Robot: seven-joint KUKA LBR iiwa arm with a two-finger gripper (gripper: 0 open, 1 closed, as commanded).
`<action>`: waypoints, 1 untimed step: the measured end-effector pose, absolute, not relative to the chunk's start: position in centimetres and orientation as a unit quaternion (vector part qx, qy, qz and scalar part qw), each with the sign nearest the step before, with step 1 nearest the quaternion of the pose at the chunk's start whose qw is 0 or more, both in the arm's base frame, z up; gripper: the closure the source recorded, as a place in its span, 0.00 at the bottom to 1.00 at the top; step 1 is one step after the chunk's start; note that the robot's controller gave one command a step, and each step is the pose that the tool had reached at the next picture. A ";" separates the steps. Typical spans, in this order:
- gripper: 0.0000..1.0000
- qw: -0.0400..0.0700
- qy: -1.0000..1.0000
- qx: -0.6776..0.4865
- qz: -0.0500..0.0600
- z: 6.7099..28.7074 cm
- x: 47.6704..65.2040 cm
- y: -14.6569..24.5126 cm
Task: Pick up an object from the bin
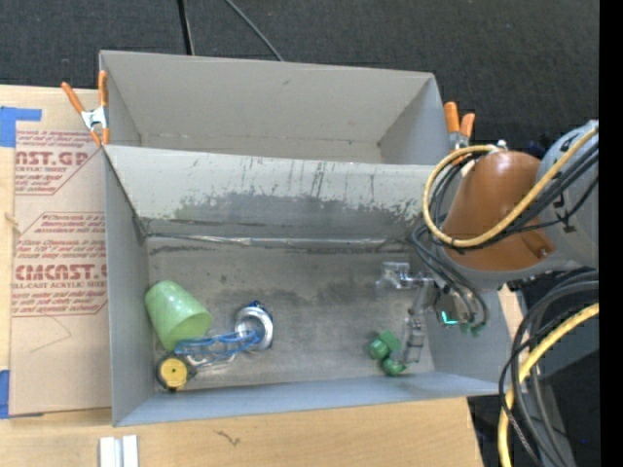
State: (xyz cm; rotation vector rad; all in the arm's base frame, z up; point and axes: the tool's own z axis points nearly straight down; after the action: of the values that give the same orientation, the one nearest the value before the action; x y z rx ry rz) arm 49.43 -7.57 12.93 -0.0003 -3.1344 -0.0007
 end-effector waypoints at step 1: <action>0.00 0.002 -0.998 0.063 -0.001 6.8 48.8 -9.6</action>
Offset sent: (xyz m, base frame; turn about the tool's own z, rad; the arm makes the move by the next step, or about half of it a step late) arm -0.0048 -0.0203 -0.0593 -0.1254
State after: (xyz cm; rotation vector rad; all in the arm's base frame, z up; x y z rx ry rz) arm 48.85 -9.56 6.82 0.1967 -3.1307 -0.0023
